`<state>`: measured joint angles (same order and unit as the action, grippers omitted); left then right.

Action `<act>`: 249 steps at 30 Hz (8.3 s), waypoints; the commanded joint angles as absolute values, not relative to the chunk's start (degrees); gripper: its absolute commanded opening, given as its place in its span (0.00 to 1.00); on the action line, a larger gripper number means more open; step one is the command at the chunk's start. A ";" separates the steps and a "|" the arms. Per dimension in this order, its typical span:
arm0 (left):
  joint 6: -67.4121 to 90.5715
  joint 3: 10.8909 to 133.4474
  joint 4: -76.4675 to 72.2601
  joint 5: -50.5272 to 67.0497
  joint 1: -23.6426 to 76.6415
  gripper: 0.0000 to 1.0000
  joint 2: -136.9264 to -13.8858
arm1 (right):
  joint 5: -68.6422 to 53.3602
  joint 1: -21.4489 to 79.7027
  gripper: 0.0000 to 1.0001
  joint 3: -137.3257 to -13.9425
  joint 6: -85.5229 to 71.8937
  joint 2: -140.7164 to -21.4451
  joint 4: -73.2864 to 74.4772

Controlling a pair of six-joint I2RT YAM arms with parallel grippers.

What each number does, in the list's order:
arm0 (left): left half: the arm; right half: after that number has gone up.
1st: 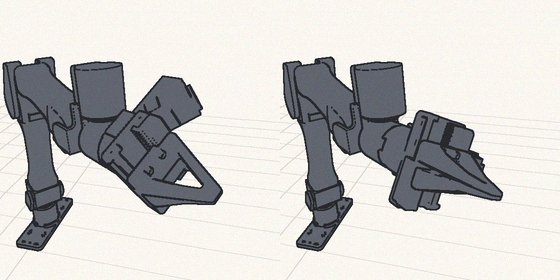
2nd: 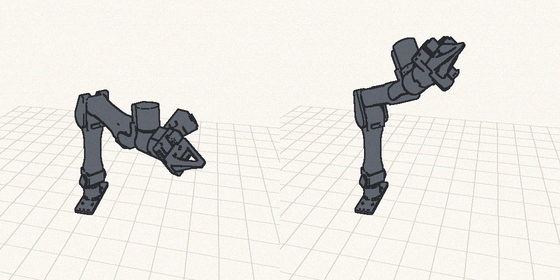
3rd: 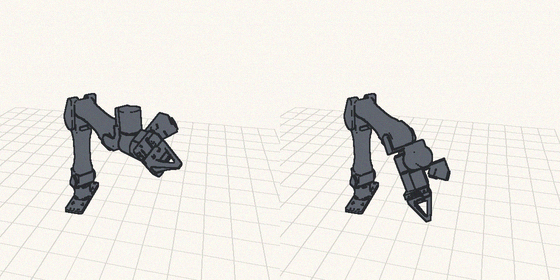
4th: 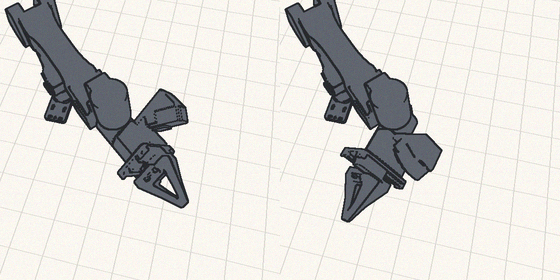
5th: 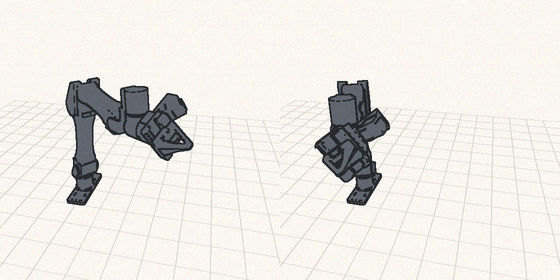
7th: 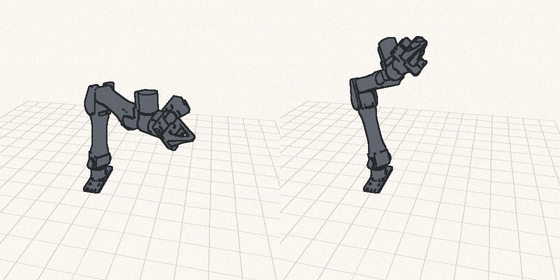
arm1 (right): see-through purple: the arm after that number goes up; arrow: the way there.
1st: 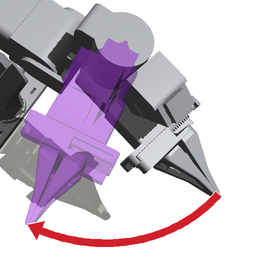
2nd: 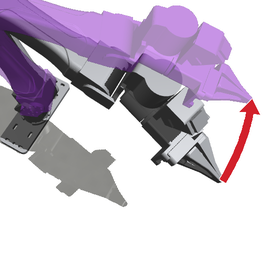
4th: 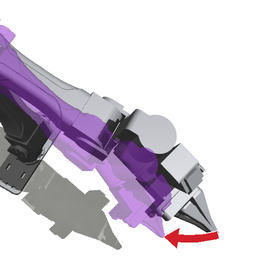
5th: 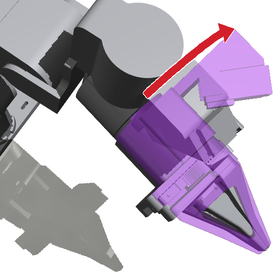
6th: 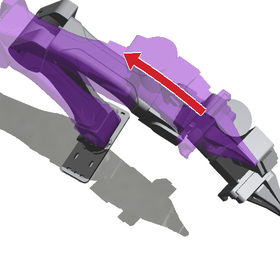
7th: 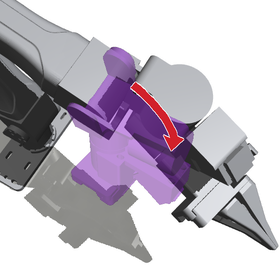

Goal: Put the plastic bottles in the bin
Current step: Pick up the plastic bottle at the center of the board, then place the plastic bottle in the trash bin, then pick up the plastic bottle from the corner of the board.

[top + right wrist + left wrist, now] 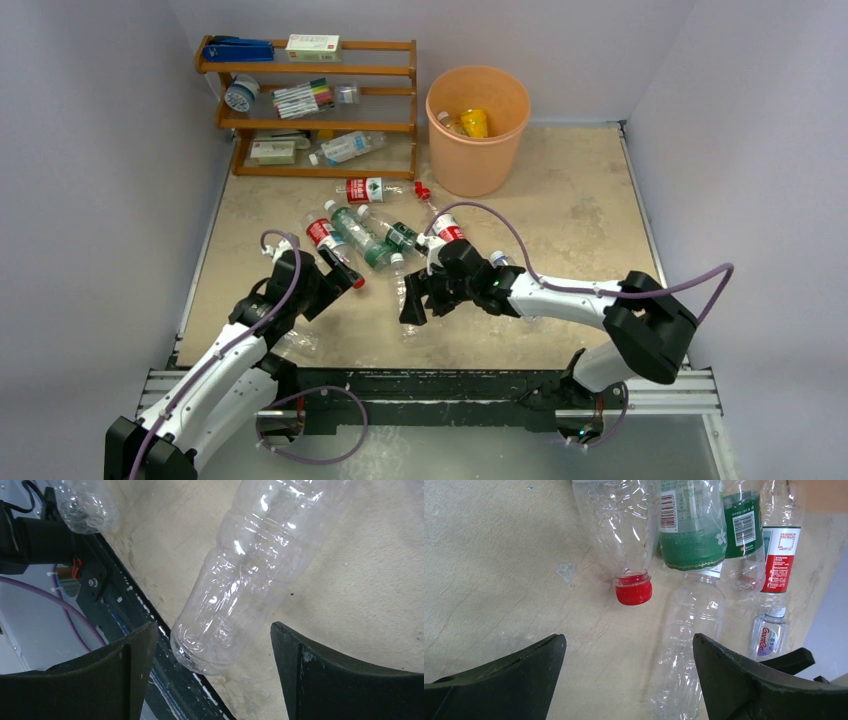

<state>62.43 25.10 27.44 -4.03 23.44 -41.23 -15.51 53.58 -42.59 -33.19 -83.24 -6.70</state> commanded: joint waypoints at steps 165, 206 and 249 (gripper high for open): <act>100.90 50.07 84.46 -26.11 23.68 0.99 -57.23 | -23.99 26.89 0.79 -65.23 -17.40 -77.47 7.50; 85.27 41.98 63.43 -17.62 13.62 0.51 -69.72 | -23.76 26.89 0.80 -59.53 -15.82 -77.10 6.93; 91.49 62.64 42.30 -11.68 35.42 0.49 -79.10 | -34.31 32.73 0.76 -48.39 -32.73 -76.44 -16.90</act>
<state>88.79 58.85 46.00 -11.09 33.54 -77.38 -34.13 30.96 -48.29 -31.64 -77.52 -13.15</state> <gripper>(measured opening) 0.493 0.768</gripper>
